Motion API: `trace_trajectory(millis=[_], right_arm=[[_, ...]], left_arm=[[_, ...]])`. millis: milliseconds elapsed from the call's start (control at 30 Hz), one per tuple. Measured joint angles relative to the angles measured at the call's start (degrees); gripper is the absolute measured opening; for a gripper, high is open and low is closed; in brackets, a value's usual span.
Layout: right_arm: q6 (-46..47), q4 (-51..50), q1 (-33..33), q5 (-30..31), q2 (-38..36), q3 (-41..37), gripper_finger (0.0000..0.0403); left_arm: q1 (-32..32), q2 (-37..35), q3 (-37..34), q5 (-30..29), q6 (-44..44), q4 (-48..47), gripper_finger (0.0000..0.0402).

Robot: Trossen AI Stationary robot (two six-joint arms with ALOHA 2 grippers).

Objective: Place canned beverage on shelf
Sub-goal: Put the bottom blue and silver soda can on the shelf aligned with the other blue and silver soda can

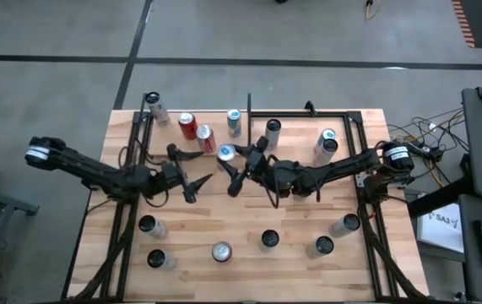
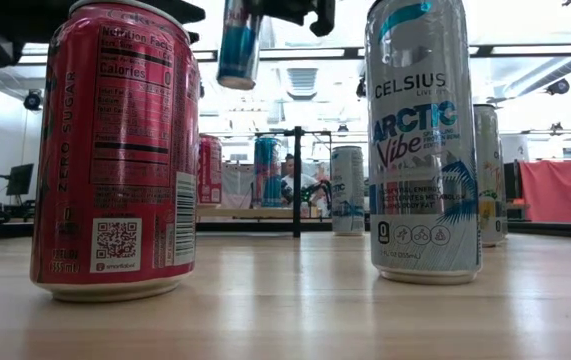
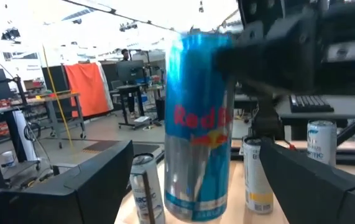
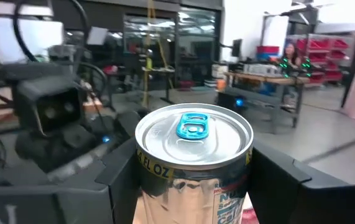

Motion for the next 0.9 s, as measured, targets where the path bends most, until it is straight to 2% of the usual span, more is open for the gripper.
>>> trace_trajectory(millis=[233,400,633,767,900], right_arm=[[-1.13,0.74,-0.09,-5.98,0.02,0.00,0.0219],[-2.61,0.74,0.19,-7.65,0.02,-0.02,0.0219],[-3.37,0.69,0.18,-9.42,0.02,-0.08,0.0219],[-3.36,0.46,0.16,-9.34,0.02,-0.13,0.0219],[-3.33,0.32,0.17,-9.25,0.07,-0.15,0.0225]], left_arm=[[-0.01,9.32,5.30,-0.36,-1.03,0.00,0.0334],[0.00,14.89,9.09,-4.24,-1.49,0.07,0.0333],[0.04,21.11,13.84,-6.06,-0.79,0.01,0.0328],[0.03,22.37,14.81,-9.64,0.16,0.02,0.0300],[0.03,21.85,14.30,-9.81,0.09,-0.01,0.0246]])
